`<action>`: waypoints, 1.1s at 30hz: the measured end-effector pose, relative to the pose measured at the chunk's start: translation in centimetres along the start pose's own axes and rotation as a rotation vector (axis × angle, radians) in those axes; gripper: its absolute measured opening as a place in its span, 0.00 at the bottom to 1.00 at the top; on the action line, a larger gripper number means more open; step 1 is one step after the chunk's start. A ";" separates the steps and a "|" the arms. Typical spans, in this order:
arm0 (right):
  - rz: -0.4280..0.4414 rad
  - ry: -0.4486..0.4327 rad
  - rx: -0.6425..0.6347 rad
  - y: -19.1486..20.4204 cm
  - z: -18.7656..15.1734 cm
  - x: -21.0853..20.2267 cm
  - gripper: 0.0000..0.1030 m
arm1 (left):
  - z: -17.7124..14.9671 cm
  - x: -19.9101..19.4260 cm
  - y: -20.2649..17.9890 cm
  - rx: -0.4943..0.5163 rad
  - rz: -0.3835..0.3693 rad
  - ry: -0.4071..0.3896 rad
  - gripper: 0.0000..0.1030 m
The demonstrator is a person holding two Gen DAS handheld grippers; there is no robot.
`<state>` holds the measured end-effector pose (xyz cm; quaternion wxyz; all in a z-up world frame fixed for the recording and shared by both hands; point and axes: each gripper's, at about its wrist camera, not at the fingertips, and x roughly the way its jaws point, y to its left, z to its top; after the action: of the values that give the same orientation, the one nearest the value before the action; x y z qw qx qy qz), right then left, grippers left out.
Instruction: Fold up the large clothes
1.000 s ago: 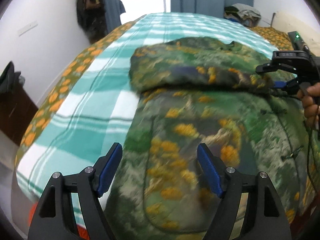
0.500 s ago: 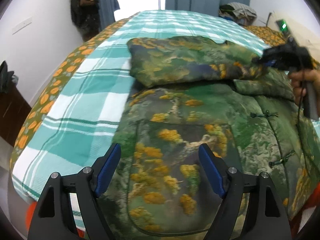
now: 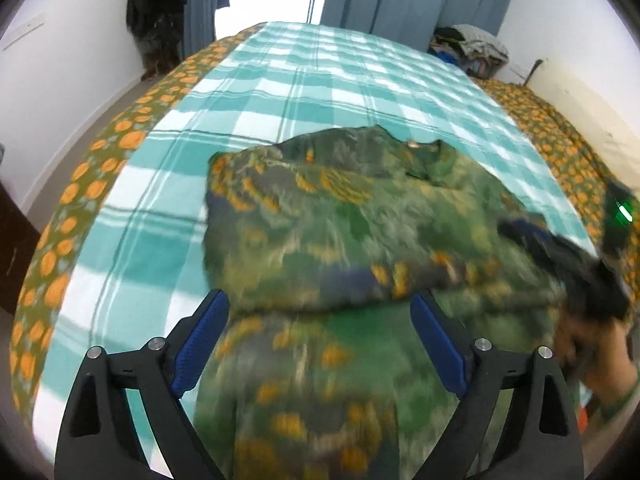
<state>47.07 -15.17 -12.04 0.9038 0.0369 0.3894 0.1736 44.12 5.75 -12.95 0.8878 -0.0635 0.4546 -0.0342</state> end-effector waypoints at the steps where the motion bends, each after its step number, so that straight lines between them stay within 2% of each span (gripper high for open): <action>1: 0.014 0.015 -0.014 0.3 -0.1 0.6 0.50 | 0.6 2.2 -0.1 -0.005 0.026 0.004 0.80; 2: 0.028 0.043 -0.027 0.6 -0.4 1.5 0.50 | 0.8 4.1 -0.1 -0.004 0.046 0.014 0.76; 3: 0.033 0.087 -0.029 0.6 -1.0 2.6 0.50 | 0.8 5.8 -0.1 -0.001 0.062 0.030 0.67; 4: 0.032 0.151 -0.019 0.5 -1.6 4.2 0.50 | 0.7 7.1 -0.1 -0.001 0.071 0.051 0.62; 5: 0.020 0.231 0.003 0.1 -2.4 6.0 0.48 | 0.1 9.7 0.2 -0.009 0.081 0.106 0.62; 6: 0.007 0.273 0.030 -0.5 -3.2 7.2 0.48 | -0.3 10.9 0.6 -0.016 0.084 0.133 0.62; 7: 0.016 0.265 0.053 -1.0 -3.6 7.7 0.48 | -1.1 12.3 0.9 -0.017 0.079 0.144 0.62; 10: 0.022 0.267 0.067 -1.4 -3.6 8.0 0.48 | -1.7 12.5 0.9 -0.001 0.078 0.117 0.62; 13: 0.017 0.274 0.044 -1.4 -3.4 8.3 0.48 | -1.1 12.2 1.0 0.004 0.066 0.154 0.62; 16: 0.015 0.270 0.045 -1.3 -3.5 8.2 0.48 | 0.7 10.7 1.2 -0.034 0.047 0.182 0.60; 20: -0.004 0.252 0.025 -0.6 -4.0 7.6 0.48 | 4.3 8.9 1.5 -0.112 -0.033 0.108 0.60; 24: -0.005 0.240 0.023 -0.6 -4.1 7.7 0.48 | 8.1 9.8 1.1 -0.091 0.049 0.006 0.65; 28: 0.014 0.235 0.037 -0.9 -4.0 7.9 0.48 | 9.1 12.3 2.1 -0.159 0.113 -0.038 0.66; 30: 0.017 0.229 0.039 -1.0 -4.2 7.7 0.48 | 8.2 14.5 3.1 -0.190 0.129 -0.005 0.66; 31: 0.017 0.227 0.037 -1.0 -4.3 7.7 0.48 | 7.6 16.2 3.5 -0.195 0.130 0.045 0.66; 33: 0.015 0.223 0.033 -1.0 -4.3 7.8 0.48 | 6.4 18.2 3.8 -0.159 0.143 0.109 0.67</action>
<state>49.24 -13.70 -20.66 0.8527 0.0351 0.4902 0.1769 60.00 7.88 -24.41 0.8541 -0.0993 0.5067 0.0622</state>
